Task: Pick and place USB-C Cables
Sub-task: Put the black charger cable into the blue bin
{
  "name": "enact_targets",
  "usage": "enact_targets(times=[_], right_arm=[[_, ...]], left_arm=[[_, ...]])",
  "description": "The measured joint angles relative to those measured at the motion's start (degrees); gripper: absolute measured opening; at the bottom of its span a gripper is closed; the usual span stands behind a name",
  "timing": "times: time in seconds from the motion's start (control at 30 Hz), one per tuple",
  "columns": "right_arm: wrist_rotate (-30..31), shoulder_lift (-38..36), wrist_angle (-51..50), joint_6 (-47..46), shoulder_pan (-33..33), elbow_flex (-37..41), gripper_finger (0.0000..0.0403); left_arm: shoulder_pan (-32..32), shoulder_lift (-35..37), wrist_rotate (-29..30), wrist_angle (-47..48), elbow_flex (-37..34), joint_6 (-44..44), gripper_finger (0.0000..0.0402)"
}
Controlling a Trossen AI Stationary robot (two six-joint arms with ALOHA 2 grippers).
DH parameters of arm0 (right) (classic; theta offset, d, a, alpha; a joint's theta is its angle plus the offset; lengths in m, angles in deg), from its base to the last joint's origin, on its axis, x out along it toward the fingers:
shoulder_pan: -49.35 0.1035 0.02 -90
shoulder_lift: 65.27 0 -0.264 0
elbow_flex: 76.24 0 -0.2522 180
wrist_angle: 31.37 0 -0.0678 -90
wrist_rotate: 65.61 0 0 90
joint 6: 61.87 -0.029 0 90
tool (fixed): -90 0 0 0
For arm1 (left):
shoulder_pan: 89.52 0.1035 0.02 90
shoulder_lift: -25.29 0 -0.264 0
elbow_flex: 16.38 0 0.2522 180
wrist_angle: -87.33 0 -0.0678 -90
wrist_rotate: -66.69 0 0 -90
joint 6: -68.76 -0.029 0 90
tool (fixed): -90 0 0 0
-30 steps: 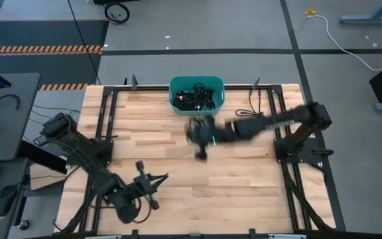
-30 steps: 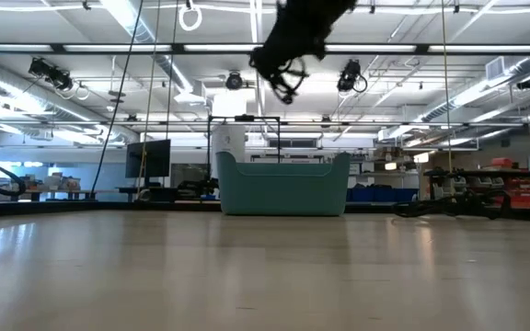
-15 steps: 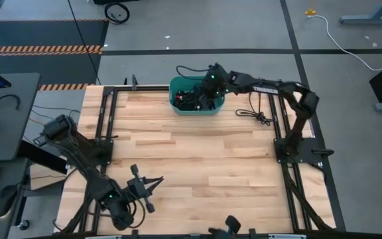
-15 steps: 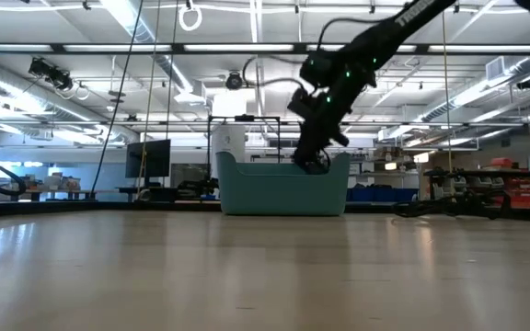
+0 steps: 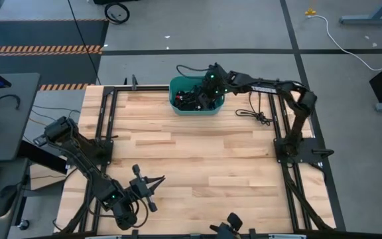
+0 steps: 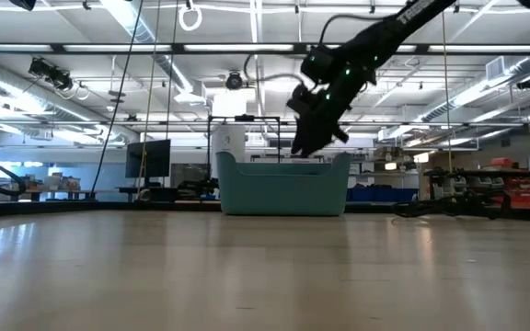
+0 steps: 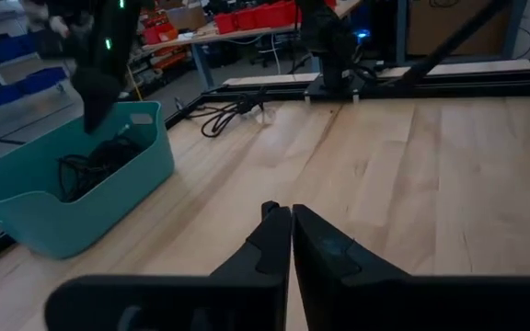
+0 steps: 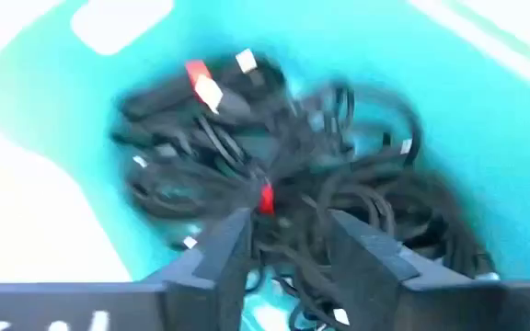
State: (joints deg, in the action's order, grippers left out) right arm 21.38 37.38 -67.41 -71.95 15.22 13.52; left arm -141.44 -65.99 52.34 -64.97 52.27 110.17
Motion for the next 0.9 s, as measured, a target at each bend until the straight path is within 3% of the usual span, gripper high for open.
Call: enact_targets(times=[0.17, 0.3, 0.53, 0.63, 0.7, 0.8, 0.9], right_arm=[[0.6, -7.84, -4.9, 2.32, 2.87, -0.03, 0.0174], [2.16, -15.12, -13.95, 6.23, 9.35, -0.08, 0.017], [15.72, -23.67, -32.52, 7.41, 24.32, -0.08, 0.0165], [25.08, -24.77, -41.99, 0.84, 27.91, -0.08, 0.0164], [29.44, -24.64, -48.77, -4.65, 27.55, -0.06, 0.0163], [30.01, -23.63, -56.71, -10.83, 22.89, 0.37, 0.0162], [29.27, -22.97, -55.95, -11.88, 16.02, 3.32, 0.0169]], left_arm=[[0.0, 0.0, 0.0, 0.01, 0.0, -0.01, 0.0018], [0.0, 0.0, -0.23, 0.02, 0.0, 0.0, 0.001], [0.0, 0.0, -0.44, 0.06, 0.0, 0.0, 0.0018], [0.0, 0.0, -0.44, 0.07, 0.0, 0.0, 0.0023], [0.0, 0.0, -0.44, 0.07, 0.0, 0.0, 0.0023], [0.0, 0.0, -0.44, 0.04, 0.0, 0.0, 0.0017], [0.0, 0.0, -0.44, 0.04, 0.0, 0.0, 0.0011]])
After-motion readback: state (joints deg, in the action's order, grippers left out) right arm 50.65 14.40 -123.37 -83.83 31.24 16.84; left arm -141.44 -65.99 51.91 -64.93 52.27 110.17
